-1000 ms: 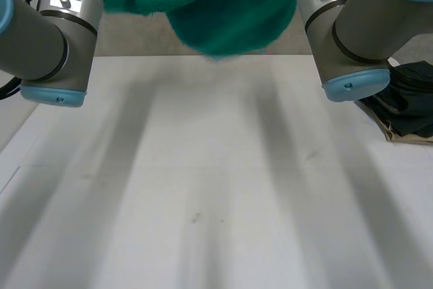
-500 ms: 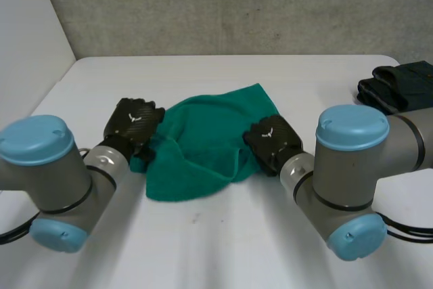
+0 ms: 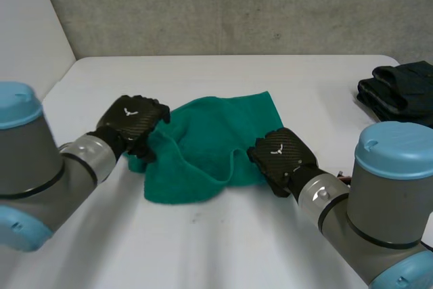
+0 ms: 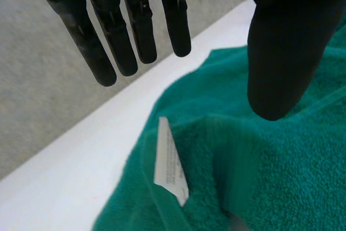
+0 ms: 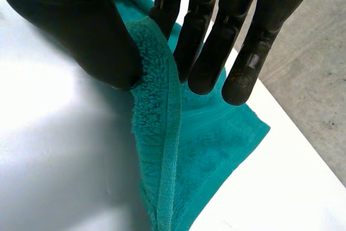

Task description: Fold the laundry.

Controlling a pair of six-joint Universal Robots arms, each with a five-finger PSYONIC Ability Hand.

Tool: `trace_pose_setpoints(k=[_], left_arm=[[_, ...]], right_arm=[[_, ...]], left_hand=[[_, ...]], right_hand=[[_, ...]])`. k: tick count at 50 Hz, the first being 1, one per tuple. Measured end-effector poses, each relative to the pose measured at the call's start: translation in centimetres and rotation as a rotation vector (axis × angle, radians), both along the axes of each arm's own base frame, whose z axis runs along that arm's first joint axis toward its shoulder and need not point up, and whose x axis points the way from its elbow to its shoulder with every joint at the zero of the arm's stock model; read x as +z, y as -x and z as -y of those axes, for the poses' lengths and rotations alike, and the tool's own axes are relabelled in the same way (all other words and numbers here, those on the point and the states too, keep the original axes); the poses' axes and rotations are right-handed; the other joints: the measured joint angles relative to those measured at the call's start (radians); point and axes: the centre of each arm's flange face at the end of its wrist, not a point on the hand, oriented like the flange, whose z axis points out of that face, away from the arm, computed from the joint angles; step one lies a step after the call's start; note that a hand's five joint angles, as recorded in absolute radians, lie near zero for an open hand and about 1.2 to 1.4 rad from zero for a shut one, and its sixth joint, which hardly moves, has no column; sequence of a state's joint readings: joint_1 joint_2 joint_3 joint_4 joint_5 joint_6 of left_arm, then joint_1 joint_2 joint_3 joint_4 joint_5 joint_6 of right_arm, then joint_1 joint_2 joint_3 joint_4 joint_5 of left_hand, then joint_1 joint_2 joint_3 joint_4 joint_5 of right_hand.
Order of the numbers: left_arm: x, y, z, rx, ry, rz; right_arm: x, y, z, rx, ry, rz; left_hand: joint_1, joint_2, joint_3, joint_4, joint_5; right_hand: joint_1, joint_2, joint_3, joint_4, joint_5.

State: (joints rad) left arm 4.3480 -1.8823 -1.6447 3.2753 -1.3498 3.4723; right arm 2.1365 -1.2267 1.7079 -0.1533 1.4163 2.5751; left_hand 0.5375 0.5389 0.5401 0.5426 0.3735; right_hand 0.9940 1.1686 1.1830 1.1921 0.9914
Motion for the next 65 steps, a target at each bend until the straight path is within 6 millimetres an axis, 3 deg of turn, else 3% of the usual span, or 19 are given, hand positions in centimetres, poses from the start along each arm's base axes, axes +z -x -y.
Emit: trace_pose_setpoints(k=[9, 14, 16, 21, 28, 29, 31, 32, 33, 40, 45, 54, 65], left_arm=[[-2.8, 1.1, 2.7, 0.026, -0.125, 0.083], [-3.5, 1.5, 3.1, 0.033, -0.142, 0.140], [-3.5, 1.8, 3.0, 0.028, -0.134, 0.157], [-3.1, 2.5, 2.3, 0.009, -0.109, 0.164], [0.4, 2.7, 0.4, -0.011, -0.027, 0.121], [0.6, 2.7, 0.2, -0.011, -0.022, 0.118], [2.1, 2.4, -0.4, -0.009, 0.009, 0.098], [2.7, 2.2, -0.6, -0.007, 0.021, 0.090], [3.2, 2.1, -0.9, -0.005, 0.032, 0.082], [7.0, 0.9, -2.4, 0.016, 0.110, 0.023], [8.8, 0.4, -2.9, 0.028, 0.140, -0.031], [10.4, 0.4, -2.9, 0.041, 0.142, -0.131], [11.5, 0.7, -2.6, 0.044, 0.137, -0.204]], right_arm=[[-0.8, 0.8, 0.0, -0.001, -0.010, -0.033], [-1.1, 1.0, 0.0, -0.004, -0.012, -0.040], [-1.1, 1.0, 0.1, -0.006, -0.012, -0.042], [-1.1, 1.0, 0.2, -0.008, -0.011, -0.041], [-0.6, 1.1, 1.1, -0.035, -0.005, -0.021], [-0.4, 1.2, 1.3, -0.045, -0.008, -0.014], [-0.1, 1.5, 2.0, -0.073, -0.017, 0.015], [0.1, 1.6, 2.3, -0.087, -0.022, 0.031], [0.4, 1.8, 2.7, -0.109, -0.031, 0.057], [3.1, 5.3, 6.9, -0.313, -0.140, 0.327], [3.4, 7.4, 8.1, -0.382, -0.268, 0.427], [0.9, 8.7, 5.9, -0.399, -0.509, 0.401], [-2.2, 7.4, 2.9, -0.340, -0.552, 0.393]], left_hand=[[0.039, 0.037, 0.034, 0.035, 0.033], [0.231, 0.209, 0.207, 0.207, 0.197], [0.526, 0.508, 0.501, 0.507, 0.489], [0.572, 0.647, 0.635, 0.651, 0.589], [0.572, 0.651, 0.638, 0.652, 0.589], [0.572, 0.651, 0.638, 0.652, 0.589], [0.572, 0.651, 0.638, 0.654, 0.589], [0.572, 0.651, 0.639, 0.655, 0.589], [0.572, 0.651, 0.641, 0.655, 0.589], [0.572, 0.652, 0.643, 0.655, 0.589], [0.572, 0.653, 0.644, 0.655, 0.589], [0.572, 0.653, 0.645, 0.655, 0.589], [0.572, 0.656, 0.646, 0.656, 0.589]], right_hand=[[0.000, 0.000, 0.000, 0.000, 0.000], [0.000, 0.000, 0.000, 0.000, 0.000], [0.000, 0.000, 0.000, 0.000, 0.000], [0.000, 0.000, 0.000, 0.000, 0.000], [-0.094, -0.116, -0.122, -0.110, -0.095], [-0.284, -0.330, -0.338, -0.345, -0.315], [-0.397, -0.460, -0.467, -0.474, -0.443], [-0.593, -0.713, -0.723, -0.721, -0.700], [-0.627, -0.747, -0.763, -0.769, -0.748], [-0.684, -0.795, -0.842, -0.855, -0.829], [-0.684, -0.795, -0.842, -0.855, -0.829], [-0.684, -0.795, -0.842, -0.855, -0.829], [-0.684, -0.795, -0.842, -0.855, -0.829]])
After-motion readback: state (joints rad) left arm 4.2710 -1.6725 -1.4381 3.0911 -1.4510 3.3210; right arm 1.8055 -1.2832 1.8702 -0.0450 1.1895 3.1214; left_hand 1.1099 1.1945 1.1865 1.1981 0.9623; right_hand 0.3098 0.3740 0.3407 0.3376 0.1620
